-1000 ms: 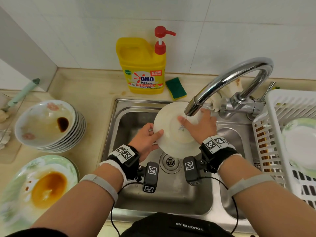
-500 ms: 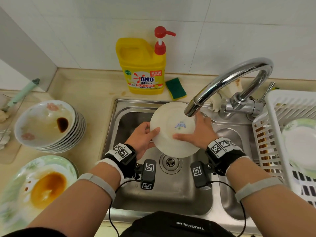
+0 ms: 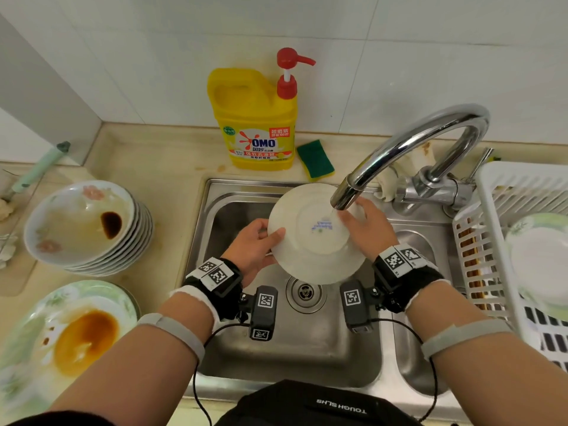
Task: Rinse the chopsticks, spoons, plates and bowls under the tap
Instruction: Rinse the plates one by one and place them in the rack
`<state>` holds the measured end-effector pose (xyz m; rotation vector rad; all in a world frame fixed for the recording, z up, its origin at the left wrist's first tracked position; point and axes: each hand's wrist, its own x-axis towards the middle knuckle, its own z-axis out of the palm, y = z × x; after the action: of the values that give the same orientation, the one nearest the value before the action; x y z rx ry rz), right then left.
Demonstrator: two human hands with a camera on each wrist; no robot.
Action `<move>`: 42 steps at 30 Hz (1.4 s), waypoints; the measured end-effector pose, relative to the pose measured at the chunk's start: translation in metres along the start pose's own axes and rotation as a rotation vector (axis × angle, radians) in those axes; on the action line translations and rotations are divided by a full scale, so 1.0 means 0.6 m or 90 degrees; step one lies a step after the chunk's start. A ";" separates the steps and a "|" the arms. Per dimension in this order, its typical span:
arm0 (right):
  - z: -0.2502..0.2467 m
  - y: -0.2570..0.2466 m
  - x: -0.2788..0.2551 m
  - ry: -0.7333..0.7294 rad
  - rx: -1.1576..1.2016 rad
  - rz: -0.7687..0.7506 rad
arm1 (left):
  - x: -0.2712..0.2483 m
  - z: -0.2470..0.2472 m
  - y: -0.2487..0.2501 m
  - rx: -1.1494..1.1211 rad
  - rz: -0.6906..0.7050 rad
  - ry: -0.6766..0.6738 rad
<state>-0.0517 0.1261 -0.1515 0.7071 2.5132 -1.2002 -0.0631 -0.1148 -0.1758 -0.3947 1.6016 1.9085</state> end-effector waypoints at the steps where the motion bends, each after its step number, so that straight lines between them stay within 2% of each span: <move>1: -0.002 0.003 -0.001 -0.031 -0.004 -0.020 | 0.003 -0.005 0.002 -0.003 0.006 0.013; 4: 0.002 0.011 -0.008 -0.121 -0.015 -0.069 | 0.007 -0.017 0.008 0.003 0.022 0.029; 6: 0.010 0.009 -0.017 -0.143 -0.059 -0.067 | 0.006 -0.016 0.011 0.012 0.029 0.029; 13: 0.036 -0.023 -0.025 -0.001 -0.090 0.024 | -0.006 0.006 -0.002 0.004 0.017 -0.020; 16: 0.035 -0.029 -0.020 0.047 -0.057 0.060 | -0.010 0.013 -0.004 0.004 0.014 -0.036; 19: 0.028 -0.020 -0.011 0.066 0.016 0.090 | -0.010 0.016 -0.001 0.032 0.015 -0.044; 21: 0.016 -0.015 -0.008 0.063 0.041 0.070 | -0.007 0.011 0.001 0.033 0.016 -0.038; 28: 0.000 0.009 -0.010 -0.111 0.003 -0.094 | 0.001 -0.013 0.000 0.007 0.007 0.014; 31: 0.006 0.006 -0.020 -0.155 -0.101 -0.135 | -0.002 -0.017 0.002 0.000 0.014 0.003; 33: 0.015 0.001 -0.021 -0.136 -0.134 -0.099 | -0.006 -0.016 0.001 0.000 0.008 -0.017; 37: 0.030 -0.005 -0.016 -0.079 -0.081 -0.020 | -0.015 -0.014 -0.003 -0.032 -0.030 -0.070; 42: 0.032 -0.003 -0.012 -0.027 -0.024 -0.009 | -0.024 -0.009 -0.008 -0.053 -0.084 -0.113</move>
<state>-0.0462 0.1078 -0.1592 0.6496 2.5037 -1.1563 -0.0501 -0.1235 -0.1723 -0.3456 1.3522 1.8590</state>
